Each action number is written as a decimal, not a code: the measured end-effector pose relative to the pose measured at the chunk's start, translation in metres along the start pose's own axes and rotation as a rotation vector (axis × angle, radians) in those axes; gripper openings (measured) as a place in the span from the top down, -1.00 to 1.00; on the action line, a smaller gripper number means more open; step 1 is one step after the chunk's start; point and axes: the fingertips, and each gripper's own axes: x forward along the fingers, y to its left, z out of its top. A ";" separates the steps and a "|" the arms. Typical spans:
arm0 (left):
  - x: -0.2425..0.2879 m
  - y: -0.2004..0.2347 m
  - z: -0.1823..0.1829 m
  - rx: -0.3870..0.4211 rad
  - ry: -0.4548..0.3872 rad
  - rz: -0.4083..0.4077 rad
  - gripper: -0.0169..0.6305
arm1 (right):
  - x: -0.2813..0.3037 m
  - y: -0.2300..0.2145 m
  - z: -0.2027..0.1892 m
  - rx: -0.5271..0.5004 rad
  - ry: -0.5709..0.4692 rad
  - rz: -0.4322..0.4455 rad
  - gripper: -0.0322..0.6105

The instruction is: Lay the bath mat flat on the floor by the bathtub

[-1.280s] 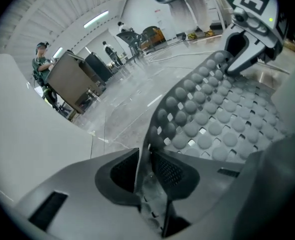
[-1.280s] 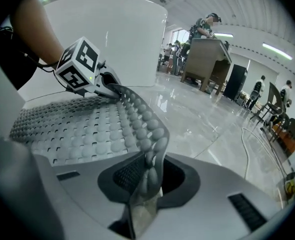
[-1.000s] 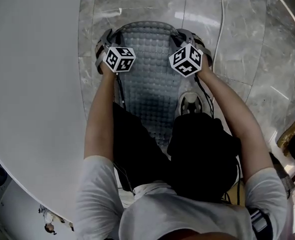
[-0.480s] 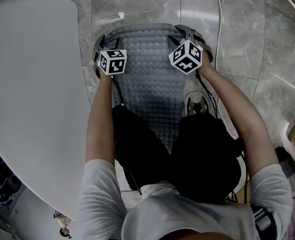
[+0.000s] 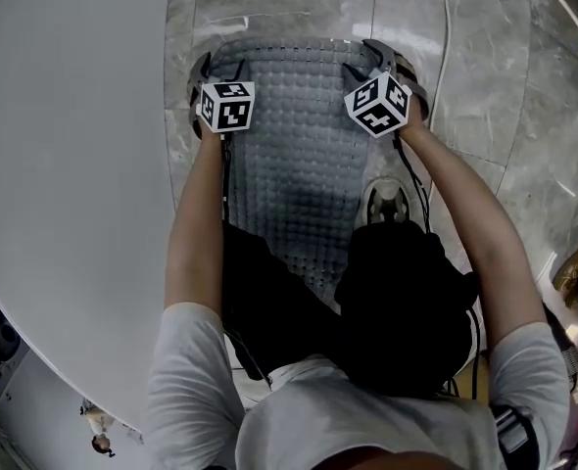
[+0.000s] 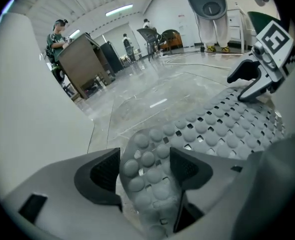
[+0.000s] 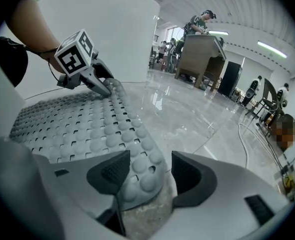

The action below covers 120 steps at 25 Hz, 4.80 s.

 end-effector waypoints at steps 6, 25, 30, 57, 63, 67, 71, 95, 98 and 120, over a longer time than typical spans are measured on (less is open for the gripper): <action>-0.014 0.007 0.011 0.011 -0.048 0.030 0.04 | -0.009 0.001 0.011 -0.006 -0.030 -0.019 0.11; -0.153 -0.082 0.033 -0.084 -0.323 -0.309 0.08 | -0.128 0.081 0.100 -0.122 -0.205 -0.031 0.79; -0.190 -0.069 0.027 -0.104 -0.352 -0.323 0.43 | -0.166 0.091 0.132 -0.215 -0.203 -0.056 0.88; -0.257 -0.064 0.055 -0.371 -0.171 -0.231 0.91 | -0.198 0.077 0.155 -0.186 -0.154 0.205 0.88; -0.334 -0.027 0.073 -0.525 -0.120 -0.189 0.91 | -0.250 0.064 0.195 -0.152 -0.091 0.278 0.88; -0.378 -0.010 0.099 -0.662 -0.107 -0.169 0.91 | -0.288 0.043 0.217 0.052 -0.036 0.273 0.88; -0.424 -0.006 0.116 -0.737 -0.095 -0.164 0.91 | -0.341 0.029 0.244 0.218 -0.046 0.211 0.88; -0.812 0.117 0.140 -0.711 -0.309 -0.173 0.91 | -0.695 0.166 0.469 0.262 -0.267 0.003 0.88; -0.859 0.121 0.153 -0.700 -0.355 -0.183 0.91 | -0.743 0.175 0.488 0.240 -0.307 0.002 0.88; -1.069 -0.015 0.245 -0.745 -0.595 0.068 0.91 | -0.988 0.151 0.406 0.175 -0.584 0.016 0.88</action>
